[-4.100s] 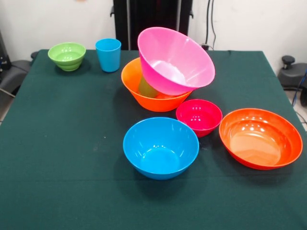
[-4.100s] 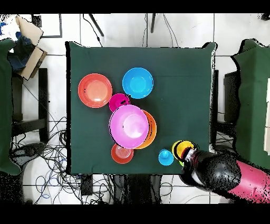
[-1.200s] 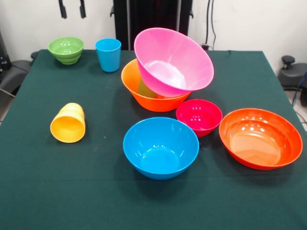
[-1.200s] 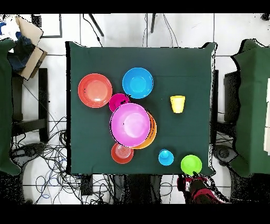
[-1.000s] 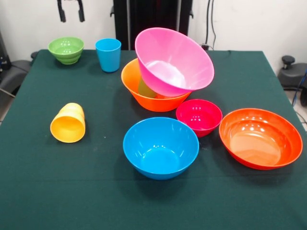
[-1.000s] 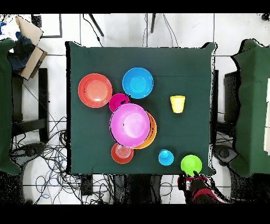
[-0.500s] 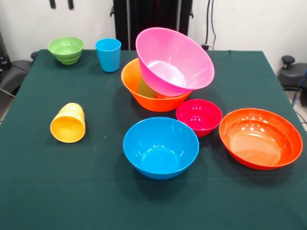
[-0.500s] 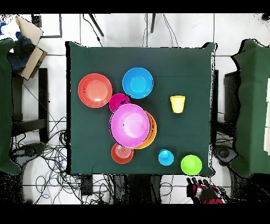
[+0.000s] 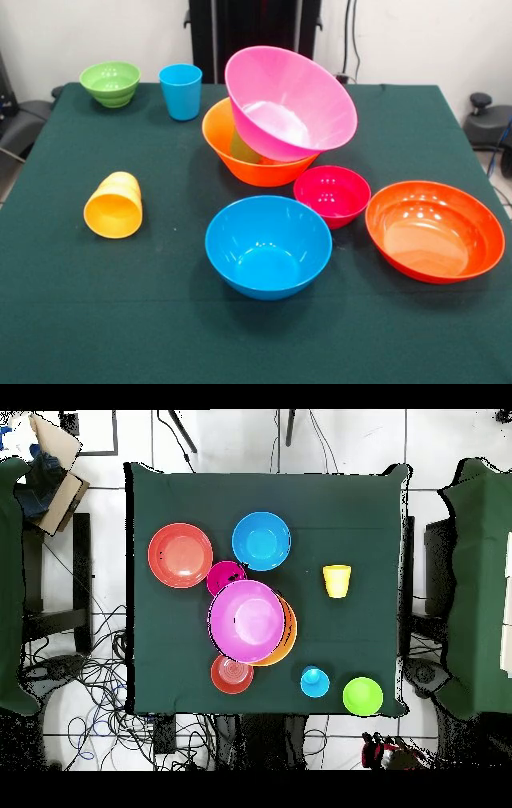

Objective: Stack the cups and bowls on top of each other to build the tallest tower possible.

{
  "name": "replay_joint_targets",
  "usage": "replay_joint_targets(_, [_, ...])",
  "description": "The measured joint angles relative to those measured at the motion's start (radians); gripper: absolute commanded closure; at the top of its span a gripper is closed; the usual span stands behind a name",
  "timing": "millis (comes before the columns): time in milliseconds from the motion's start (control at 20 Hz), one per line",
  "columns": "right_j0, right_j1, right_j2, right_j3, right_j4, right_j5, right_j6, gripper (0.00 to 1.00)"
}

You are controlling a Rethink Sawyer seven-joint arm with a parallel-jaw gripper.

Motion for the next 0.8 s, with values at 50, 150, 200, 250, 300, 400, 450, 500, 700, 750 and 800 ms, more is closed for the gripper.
replay_joint_targets(50, [0.011, 0.013, -0.003, -0.005, -0.018, 0.000, 0.000, 0.00])
replay_joint_targets(150, [0.044, 0.060, -0.011, -0.021, -0.074, -0.005, 0.000, 0.00])
replay_joint_targets(200, [0.048, 0.068, -0.012, -0.023, -0.081, -0.007, 0.000, 0.00])
replay_joint_targets(250, [0.052, 0.077, -0.013, -0.025, -0.089, -0.008, 0.000, 0.00])
replay_joint_targets(300, [0.055, 0.087, -0.014, -0.027, -0.097, -0.010, 0.000, 0.00])
replay_joint_targets(400, [0.057, 0.112, -0.015, -0.033, -0.114, -0.010, 0.000, 0.00])
replay_joint_targets(450, [0.057, 0.118, -0.017, -0.034, -0.118, -0.010, 0.000, 0.00])
replay_joint_targets(500, [0.057, 0.124, -0.018, -0.035, -0.121, -0.010, 0.000, 0.00])
replay_joint_targets(700, [0.057, 0.157, -0.029, -0.040, -0.128, -0.010, 0.000, 0.00])
replay_joint_targets(750, [0.059, 0.164, -0.032, -0.042, -0.130, -0.011, 0.000, 0.00])
replay_joint_targets(800, [0.061, 0.171, -0.035, -0.045, -0.131, -0.011, 0.000, 0.00])
